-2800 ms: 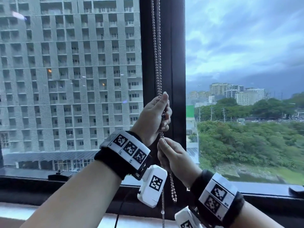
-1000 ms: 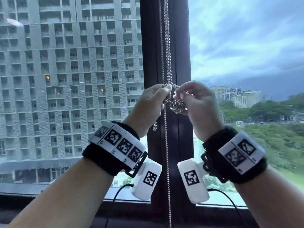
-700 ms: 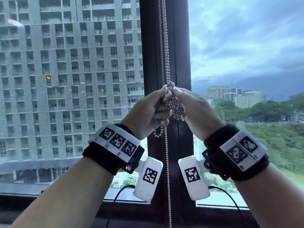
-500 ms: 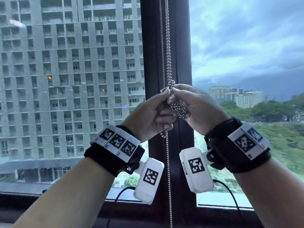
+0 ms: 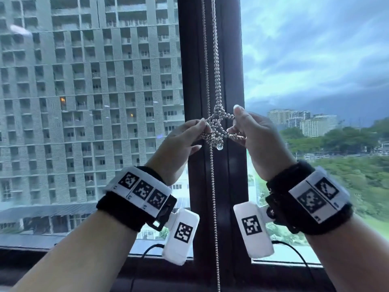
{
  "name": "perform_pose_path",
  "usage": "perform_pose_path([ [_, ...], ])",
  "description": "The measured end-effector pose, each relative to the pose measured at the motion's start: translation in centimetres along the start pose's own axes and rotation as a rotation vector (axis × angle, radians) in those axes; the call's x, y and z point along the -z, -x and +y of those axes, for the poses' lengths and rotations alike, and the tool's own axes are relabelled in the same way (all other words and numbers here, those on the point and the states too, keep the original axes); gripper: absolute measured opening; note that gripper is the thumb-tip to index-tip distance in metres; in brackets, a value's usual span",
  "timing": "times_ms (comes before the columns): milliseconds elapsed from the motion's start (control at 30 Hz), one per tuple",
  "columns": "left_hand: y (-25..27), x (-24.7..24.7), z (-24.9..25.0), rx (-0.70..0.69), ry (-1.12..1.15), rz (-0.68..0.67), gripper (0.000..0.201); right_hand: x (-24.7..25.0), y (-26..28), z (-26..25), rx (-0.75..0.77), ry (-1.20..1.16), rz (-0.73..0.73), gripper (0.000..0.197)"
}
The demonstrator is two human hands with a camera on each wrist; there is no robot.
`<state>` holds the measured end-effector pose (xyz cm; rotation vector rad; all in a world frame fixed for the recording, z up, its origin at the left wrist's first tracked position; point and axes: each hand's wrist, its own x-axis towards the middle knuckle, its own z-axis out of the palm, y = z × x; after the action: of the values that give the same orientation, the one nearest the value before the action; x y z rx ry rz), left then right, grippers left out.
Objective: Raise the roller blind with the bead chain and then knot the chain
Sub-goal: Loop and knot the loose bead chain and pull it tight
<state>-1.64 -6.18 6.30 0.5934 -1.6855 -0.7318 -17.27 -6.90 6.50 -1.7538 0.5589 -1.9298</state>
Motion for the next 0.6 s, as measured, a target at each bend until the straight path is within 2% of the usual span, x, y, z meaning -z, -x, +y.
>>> perform_pose_path([
  [100, 0.1, -0.1, -0.2, -0.017, 0.012, -0.014, 0.022, 0.1, 1.1, 0.6, 0.025, -0.071, -0.044, 0.042],
  [200, -0.1, -0.3, -0.6, -0.028, 0.039, -0.007, 0.017, -0.1, 2.6, 1.5, -0.052, -0.198, -0.134, 0.044],
  [333, -0.2, -0.5, -1.3, -0.055, 0.049, -0.022, 0.008, -0.7, 4.5, 3.3, -0.106, -0.201, -0.169, 0.045],
  [467, 0.1, -1.1, -2.0, -0.050, 0.144, -0.087, 0.016, -1.4, 6.6, 5.0, -0.165, -0.206, -0.195, 0.042],
  [533, 0.4, -1.5, -2.4, -0.029, 0.208, -0.117, 0.016, -1.5, 7.3, 5.7, -0.166, -0.210, -0.175, 0.041],
  [600, 0.8, -1.7, -2.5, -0.003, 0.261, -0.179, 0.025, -1.6, 7.8, 6.2, -0.161, -0.214, -0.146, 0.041],
])
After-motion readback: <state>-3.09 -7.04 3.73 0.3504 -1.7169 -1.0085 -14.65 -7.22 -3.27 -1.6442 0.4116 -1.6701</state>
